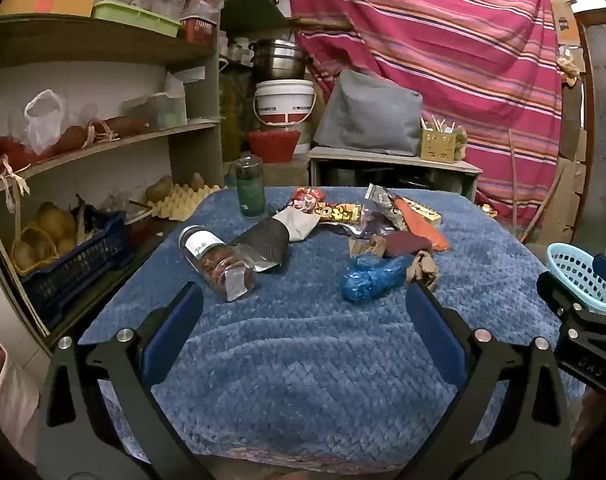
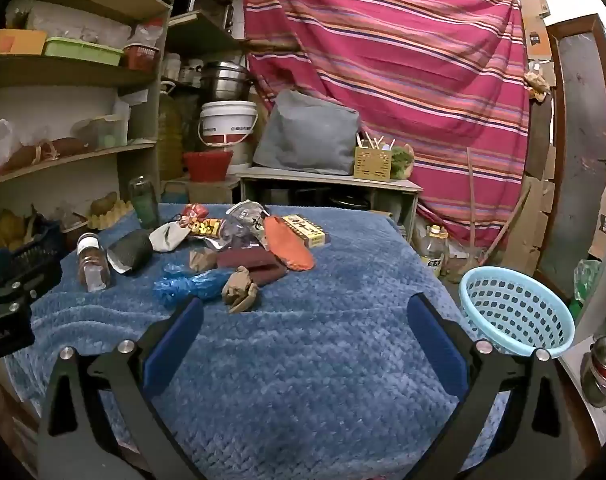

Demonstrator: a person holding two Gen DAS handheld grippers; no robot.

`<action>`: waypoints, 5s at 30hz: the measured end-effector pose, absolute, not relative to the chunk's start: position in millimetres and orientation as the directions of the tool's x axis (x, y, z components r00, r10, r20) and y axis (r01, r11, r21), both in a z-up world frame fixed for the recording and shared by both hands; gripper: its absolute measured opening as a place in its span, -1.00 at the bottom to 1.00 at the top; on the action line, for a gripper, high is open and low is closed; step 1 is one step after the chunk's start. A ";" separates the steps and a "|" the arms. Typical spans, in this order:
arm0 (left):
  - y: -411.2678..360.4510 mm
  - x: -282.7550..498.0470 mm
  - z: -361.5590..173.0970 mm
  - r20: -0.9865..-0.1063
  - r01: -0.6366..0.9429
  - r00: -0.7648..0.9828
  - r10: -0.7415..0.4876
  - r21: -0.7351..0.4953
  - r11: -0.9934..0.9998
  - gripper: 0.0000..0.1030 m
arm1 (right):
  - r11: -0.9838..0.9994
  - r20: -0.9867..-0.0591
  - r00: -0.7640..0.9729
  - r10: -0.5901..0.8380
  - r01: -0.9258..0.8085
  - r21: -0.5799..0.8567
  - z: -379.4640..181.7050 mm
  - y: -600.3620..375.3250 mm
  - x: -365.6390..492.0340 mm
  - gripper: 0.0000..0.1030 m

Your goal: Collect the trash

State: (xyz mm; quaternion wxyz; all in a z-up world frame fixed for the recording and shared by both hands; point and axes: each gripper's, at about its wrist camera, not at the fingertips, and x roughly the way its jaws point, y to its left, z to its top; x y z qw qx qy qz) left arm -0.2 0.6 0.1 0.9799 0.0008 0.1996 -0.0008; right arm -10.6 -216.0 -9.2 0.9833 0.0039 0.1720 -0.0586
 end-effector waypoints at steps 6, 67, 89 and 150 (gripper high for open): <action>0.6 -0.8 0.1 -0.388 0.005 0.922 -0.002 0.005 1.000 0.90 | 0.994 -0.338 0.935 -0.109 0.112 -0.013 -8.8 -216.3 -10.7 0.93; -3.6 -4.2 12.0 -0.376 0.003 0.927 -0.001 0.004 1.000 0.90 | 0.993 -0.322 0.940 -0.113 0.119 0.000 4.5 -223.9 -13.7 0.93; -3.8 -3.8 11.2 -0.376 0.003 0.927 -0.002 0.002 1.000 0.90 | 0.992 -0.318 0.941 -0.117 0.123 -0.002 3.8 -224.7 -14.0 0.93; -1.5 291.8 -36.9 -0.694 -0.076 0.714 0.092 0.054 0.996 0.90 | 0.977 -0.613 0.783 -0.103 0.196 0.086 -35.3 -304.8 252.4 0.93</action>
